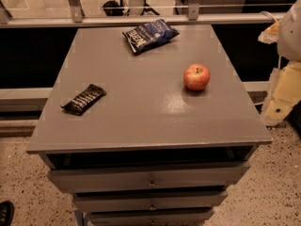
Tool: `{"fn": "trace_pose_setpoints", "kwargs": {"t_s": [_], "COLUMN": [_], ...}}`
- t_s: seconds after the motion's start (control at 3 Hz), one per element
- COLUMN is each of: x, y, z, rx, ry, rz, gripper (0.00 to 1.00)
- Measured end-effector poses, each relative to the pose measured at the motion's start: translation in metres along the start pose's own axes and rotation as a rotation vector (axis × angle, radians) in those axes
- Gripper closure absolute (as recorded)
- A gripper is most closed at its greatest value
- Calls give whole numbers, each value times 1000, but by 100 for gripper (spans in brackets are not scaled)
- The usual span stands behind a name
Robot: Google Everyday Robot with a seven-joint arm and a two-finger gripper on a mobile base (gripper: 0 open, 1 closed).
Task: Move apple near blue chip bag
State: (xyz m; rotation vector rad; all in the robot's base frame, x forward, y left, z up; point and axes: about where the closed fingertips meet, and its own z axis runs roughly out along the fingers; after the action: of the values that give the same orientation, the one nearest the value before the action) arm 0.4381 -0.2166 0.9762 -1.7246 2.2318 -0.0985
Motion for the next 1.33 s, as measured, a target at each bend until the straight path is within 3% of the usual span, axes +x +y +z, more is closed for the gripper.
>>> {"fn": "trace_pose_setpoints", "kwargs": {"t_s": [0.33,0.67,1.33], "x": [0,-17,-55], "y": [0,-8,-52], "z": [0,23,107], "rx": [0,-11,-68], "ry": [0,-68,-321], "rz": [0,28,199], "gripper": [0,0,0]}}
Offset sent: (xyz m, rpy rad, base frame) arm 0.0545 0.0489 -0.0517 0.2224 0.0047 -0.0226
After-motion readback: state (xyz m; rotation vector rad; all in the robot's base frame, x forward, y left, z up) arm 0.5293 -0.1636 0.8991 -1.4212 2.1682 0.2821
